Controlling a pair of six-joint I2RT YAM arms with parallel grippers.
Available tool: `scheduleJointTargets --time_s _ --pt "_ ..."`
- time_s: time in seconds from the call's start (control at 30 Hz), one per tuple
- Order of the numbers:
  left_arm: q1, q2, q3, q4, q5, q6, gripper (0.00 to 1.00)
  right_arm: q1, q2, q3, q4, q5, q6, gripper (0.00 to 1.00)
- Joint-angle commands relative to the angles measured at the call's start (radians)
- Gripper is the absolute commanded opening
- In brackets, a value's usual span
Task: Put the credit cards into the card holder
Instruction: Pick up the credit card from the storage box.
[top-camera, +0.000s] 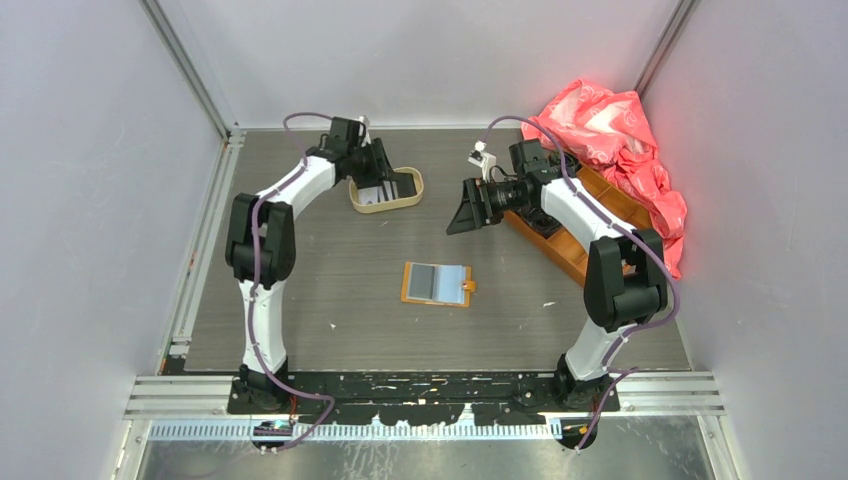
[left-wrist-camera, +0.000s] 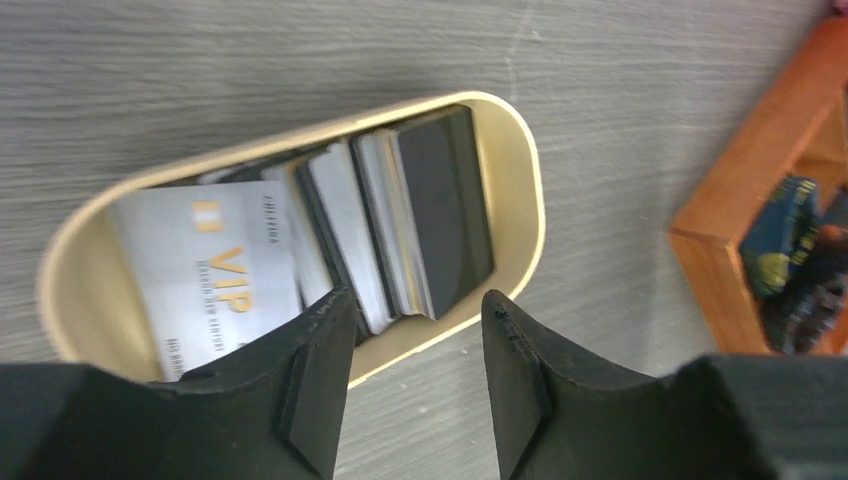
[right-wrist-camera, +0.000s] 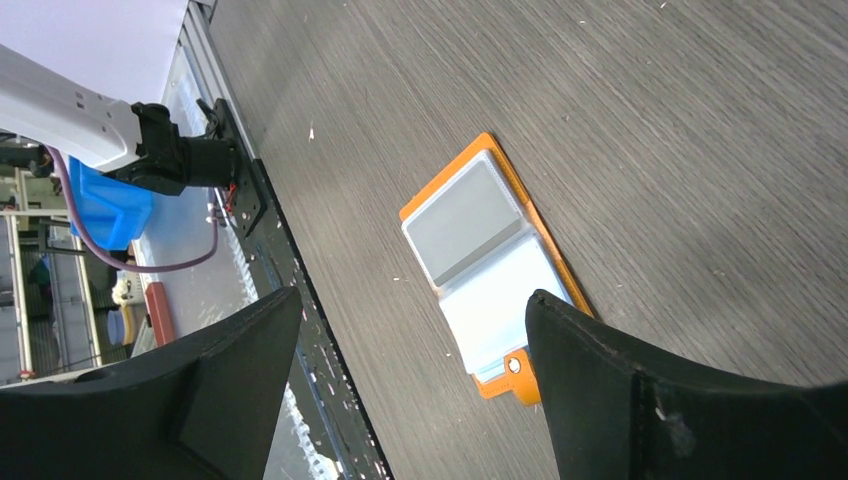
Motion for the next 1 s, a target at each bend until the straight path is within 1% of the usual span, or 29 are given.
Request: scheduleJointTargets --time_s 0.0,0.1,0.13,0.17,0.37,0.5,0.87,0.97 --pt "-0.035 -0.008 0.099 -0.126 -0.267 0.109 0.48 0.003 -0.007 0.044 0.003 -0.033 -0.015 0.87" --pt "-0.058 0.014 0.157 -0.211 -0.403 0.186 0.45 0.002 -0.004 0.046 0.003 -0.037 -0.014 0.87" --pt "-0.065 0.022 0.174 -0.230 -0.427 0.208 0.42 0.002 -0.004 0.046 0.003 -0.038 -0.012 0.87" --pt "-0.071 0.034 0.187 -0.245 -0.443 0.224 0.41 0.002 -0.003 0.047 0.003 -0.040 -0.011 0.87" --pt "-0.106 0.107 0.294 -0.329 -0.498 0.292 0.42 0.002 -0.004 0.046 0.003 -0.044 -0.007 0.87" --pt "-0.110 0.155 0.351 -0.377 -0.522 0.314 0.42 0.003 -0.006 0.046 0.003 -0.045 -0.004 0.87" --pt "-0.109 0.184 0.357 -0.388 -0.550 0.347 0.41 0.003 -0.003 0.046 0.003 -0.051 -0.001 0.87" --pt "-0.109 0.186 0.360 -0.391 -0.553 0.351 0.37 0.003 -0.002 0.046 0.003 -0.053 -0.001 0.87"
